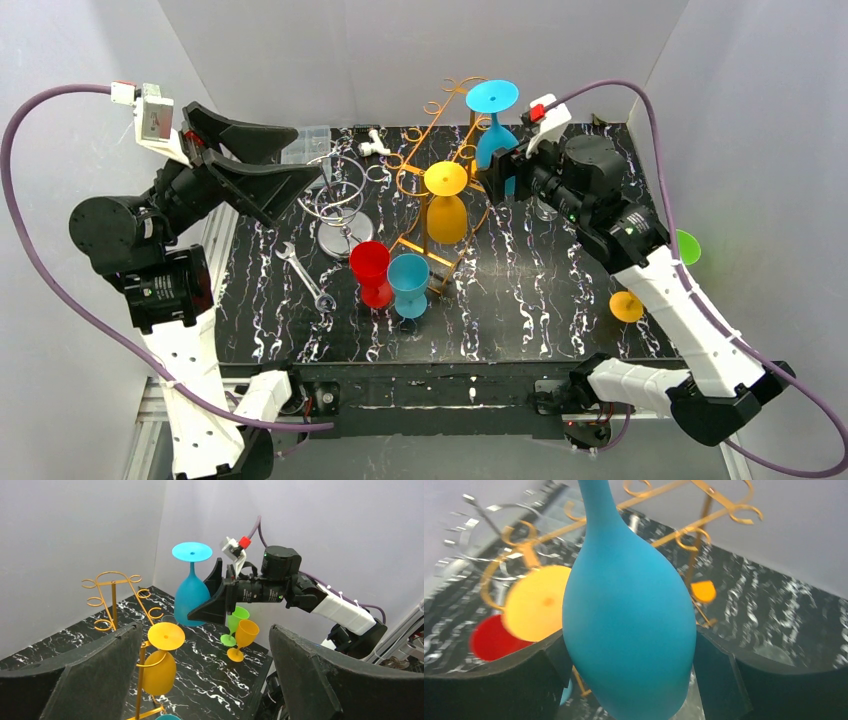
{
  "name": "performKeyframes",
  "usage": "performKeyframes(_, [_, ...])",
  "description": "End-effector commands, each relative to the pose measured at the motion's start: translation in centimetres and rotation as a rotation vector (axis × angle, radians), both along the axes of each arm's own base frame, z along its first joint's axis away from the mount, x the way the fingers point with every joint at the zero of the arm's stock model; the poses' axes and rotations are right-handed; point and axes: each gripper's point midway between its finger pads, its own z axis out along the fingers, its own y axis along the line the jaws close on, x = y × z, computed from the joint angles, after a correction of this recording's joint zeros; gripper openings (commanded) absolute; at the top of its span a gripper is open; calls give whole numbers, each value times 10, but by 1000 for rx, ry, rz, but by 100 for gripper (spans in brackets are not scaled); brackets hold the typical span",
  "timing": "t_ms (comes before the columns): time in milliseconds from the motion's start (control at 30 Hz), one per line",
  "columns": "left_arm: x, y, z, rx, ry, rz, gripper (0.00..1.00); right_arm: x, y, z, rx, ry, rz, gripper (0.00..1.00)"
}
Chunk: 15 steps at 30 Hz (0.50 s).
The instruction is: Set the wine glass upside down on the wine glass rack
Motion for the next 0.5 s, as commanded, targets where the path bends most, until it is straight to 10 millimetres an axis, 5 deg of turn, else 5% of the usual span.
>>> performKeyframes(0, [-4,-1,2,6,-24,0,98,22,-35,-28,-124,2,-178,85])
performKeyframes(233, [-8,-2,2,10,-25,2,98,45,-42,-62,-162,27,-238,84])
performKeyframes(467, [-10,-2,6,13,-33,4,98,56,-28,-96,-160,48,-190,83])
